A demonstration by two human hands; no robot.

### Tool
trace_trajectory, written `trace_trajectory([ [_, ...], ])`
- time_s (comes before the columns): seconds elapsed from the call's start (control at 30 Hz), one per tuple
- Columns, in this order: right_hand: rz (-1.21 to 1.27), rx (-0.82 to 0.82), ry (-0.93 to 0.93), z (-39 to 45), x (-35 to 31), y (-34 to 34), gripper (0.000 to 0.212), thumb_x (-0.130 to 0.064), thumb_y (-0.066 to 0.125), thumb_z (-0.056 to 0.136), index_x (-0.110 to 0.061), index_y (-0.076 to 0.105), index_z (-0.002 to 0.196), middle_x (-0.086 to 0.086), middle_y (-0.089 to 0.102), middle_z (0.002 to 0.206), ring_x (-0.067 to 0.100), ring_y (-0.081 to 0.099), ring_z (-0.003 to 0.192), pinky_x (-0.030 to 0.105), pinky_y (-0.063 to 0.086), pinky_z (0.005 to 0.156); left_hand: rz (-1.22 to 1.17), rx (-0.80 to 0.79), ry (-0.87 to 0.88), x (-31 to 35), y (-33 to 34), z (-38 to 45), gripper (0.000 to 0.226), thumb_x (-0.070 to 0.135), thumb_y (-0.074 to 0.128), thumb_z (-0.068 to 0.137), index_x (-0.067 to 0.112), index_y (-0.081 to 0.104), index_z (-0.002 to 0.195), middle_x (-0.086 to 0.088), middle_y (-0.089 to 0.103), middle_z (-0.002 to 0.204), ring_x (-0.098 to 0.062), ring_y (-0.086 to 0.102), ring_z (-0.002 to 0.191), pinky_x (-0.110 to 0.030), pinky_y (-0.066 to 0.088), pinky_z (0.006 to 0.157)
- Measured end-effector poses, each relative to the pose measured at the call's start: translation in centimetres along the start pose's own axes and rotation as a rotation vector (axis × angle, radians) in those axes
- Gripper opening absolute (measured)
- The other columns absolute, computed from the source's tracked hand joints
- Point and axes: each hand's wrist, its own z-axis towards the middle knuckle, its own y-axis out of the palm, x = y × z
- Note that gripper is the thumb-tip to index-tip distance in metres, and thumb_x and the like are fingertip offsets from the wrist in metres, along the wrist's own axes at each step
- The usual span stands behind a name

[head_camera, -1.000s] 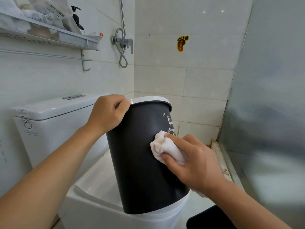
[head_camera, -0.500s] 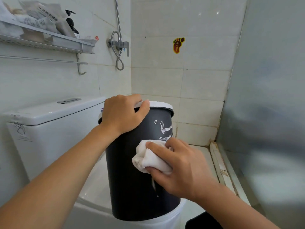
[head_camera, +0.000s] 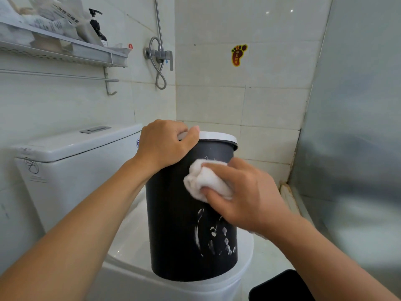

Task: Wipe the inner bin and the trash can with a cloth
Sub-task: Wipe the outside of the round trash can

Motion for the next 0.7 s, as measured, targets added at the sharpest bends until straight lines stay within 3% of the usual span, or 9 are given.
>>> trace_trajectory([
  [0.07,-0.030,-0.060,-0.058,-0.4,-0.3,0.0,0.035,-0.059,0.052,0.085,-0.047,0.068,0.114,-0.009,0.053,0.081,0.012,0.053,0.070,0.036,0.050,0.056,-0.015,0.003,-0.059,-0.4,0.0,0.1,0.062,0.063,0.040,0.090,0.013,0.025,0.056,0.000,0.020,0.049,-0.020,0.025,0.050,-0.034,0.028,0.053],
  [0.17,-0.060,0.004,-0.058,0.0,-0.3,-0.2,0.035,-0.060,0.053,0.086,-0.049,0.067,0.116,-0.009,0.051,0.079,0.012,0.051,0.067,0.031,0.045,0.052,-0.042,0.022,-0.086,-0.5,-0.1,-0.1,0.063,0.062,0.045,0.091,0.014,0.024,0.055,0.001,0.020,0.048,-0.020,0.024,0.050,-0.034,0.027,0.053],
  [0.4,-0.011,0.137,0.128,1.3,0.2,-0.7,0.032,-0.061,0.053,0.089,-0.049,0.065,0.116,-0.009,0.053,0.080,0.013,0.058,0.070,0.034,0.051,0.060,-0.049,0.013,-0.090,0.3,-0.3,-0.2,0.065,0.067,0.040,0.087,0.012,0.028,0.054,0.001,0.023,0.049,-0.019,0.025,0.050,-0.034,0.030,0.053],
  [0.6,-0.104,-0.060,-0.073,0.5,-0.7,-1.1,0.033,-0.059,0.048,0.087,-0.047,0.067,0.112,-0.008,0.049,0.079,0.014,0.050,0.065,0.033,0.045,0.054,-0.037,0.019,-0.149,0.1,-0.5,-0.3,0.064,0.059,0.048,0.091,0.012,0.026,0.055,0.000,0.023,0.049,-0.022,0.026,0.053,-0.035,0.029,0.054],
  [0.7,-0.109,-0.007,-0.053,0.9,-0.7,-1.0,0.035,-0.060,0.046,0.087,-0.049,0.067,0.113,-0.008,0.049,0.077,0.012,0.049,0.064,0.030,0.042,0.052,-0.041,0.007,-0.147,0.2,-0.5,-0.2,0.063,0.060,0.047,0.091,0.012,0.026,0.055,0.000,0.023,0.049,-0.022,0.026,0.052,-0.035,0.029,0.054],
])
